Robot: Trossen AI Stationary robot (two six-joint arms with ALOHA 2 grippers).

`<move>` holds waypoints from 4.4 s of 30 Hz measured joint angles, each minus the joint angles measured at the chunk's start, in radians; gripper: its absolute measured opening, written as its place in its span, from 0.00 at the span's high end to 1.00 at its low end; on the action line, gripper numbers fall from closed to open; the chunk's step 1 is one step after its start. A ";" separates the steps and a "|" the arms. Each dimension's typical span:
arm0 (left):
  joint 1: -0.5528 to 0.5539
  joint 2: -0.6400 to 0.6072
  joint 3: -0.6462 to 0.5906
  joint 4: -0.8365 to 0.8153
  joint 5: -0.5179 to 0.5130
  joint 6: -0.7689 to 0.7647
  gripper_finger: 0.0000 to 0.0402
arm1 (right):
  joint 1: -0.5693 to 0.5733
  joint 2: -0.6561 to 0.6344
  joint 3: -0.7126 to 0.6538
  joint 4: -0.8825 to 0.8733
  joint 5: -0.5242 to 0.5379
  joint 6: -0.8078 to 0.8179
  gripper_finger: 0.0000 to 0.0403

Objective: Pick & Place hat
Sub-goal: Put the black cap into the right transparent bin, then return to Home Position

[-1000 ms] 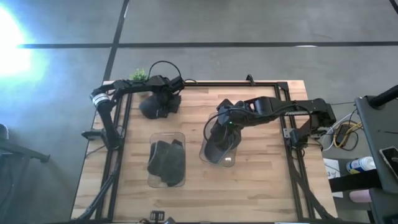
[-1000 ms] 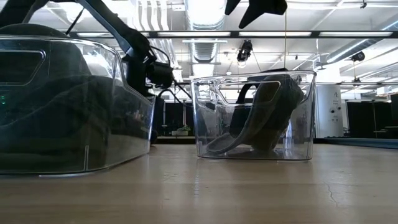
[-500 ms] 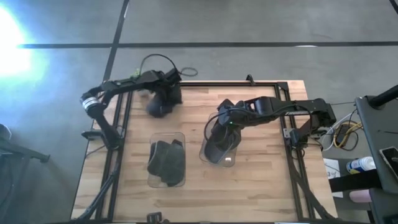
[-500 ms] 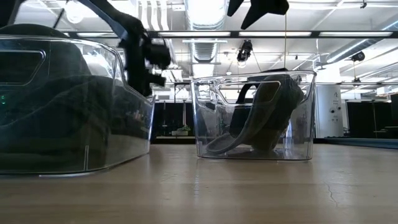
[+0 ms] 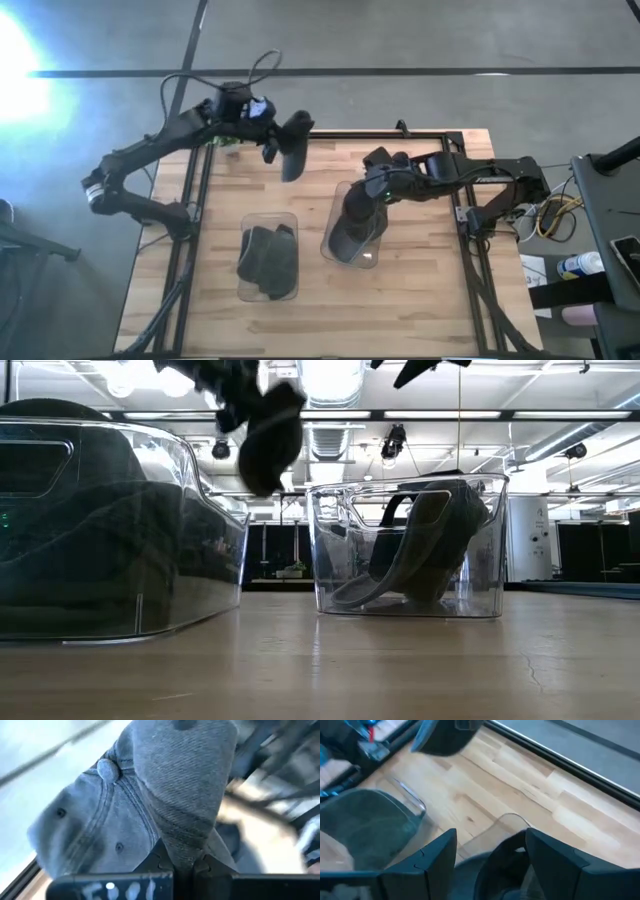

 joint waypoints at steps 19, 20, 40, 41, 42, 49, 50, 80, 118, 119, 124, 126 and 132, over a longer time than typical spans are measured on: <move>-0.375 0.087 -0.008 0.433 -0.243 -0.059 1.00 | 0.102 -0.055 0.000 0.135 -0.036 0.098 0.42; -0.383 0.095 -0.008 0.443 -0.239 -0.063 1.00 | 0.104 -0.055 0.000 0.134 -0.035 0.106 0.42; -0.464 0.148 -0.004 0.637 -0.194 -0.120 1.00 | 0.104 -0.037 -0.001 0.160 -0.027 0.142 0.44; -0.467 0.151 -0.004 0.640 -0.195 -0.120 1.00 | 0.104 -0.033 -0.001 0.160 -0.026 0.142 0.46; -0.470 0.155 -0.004 0.641 -0.195 -0.120 1.00 | 0.104 -0.028 -0.002 0.162 -0.026 0.142 0.47; -0.493 0.166 -0.004 0.637 -0.195 -0.118 0.98 | 0.105 -0.023 -0.003 0.149 -0.027 0.142 0.69; -0.494 0.164 -0.004 0.637 -0.195 -0.118 0.96 | 0.105 -0.023 -0.003 0.150 -0.029 0.142 0.74; -0.692 -0.108 -0.007 -0.153 -0.195 -0.295 0.55 | 0.124 -0.049 -0.459 0.460 -0.228 0.421 0.97; -0.750 0.130 -0.487 0.309 -0.293 -0.366 0.55 | 0.103 -0.188 -0.600 0.067 -0.355 0.601 0.74; -0.741 0.132 -0.470 0.309 -0.305 -0.349 0.55 | 0.108 -0.188 -0.591 0.047 -0.346 0.602 0.73; -0.707 0.100 -0.354 0.195 -0.341 -0.271 0.55 | 0.147 -0.196 -0.546 -0.039 -0.306 0.610 0.68; -0.702 0.079 -0.302 0.114 -0.350 -0.246 0.55 | 0.168 -0.203 -0.524 -0.054 -0.281 0.608 0.66; -0.701 -0.001 -0.123 -0.054 -0.350 -0.226 0.55 | 0.242 -0.205 -0.438 -0.054 -0.135 0.496 0.63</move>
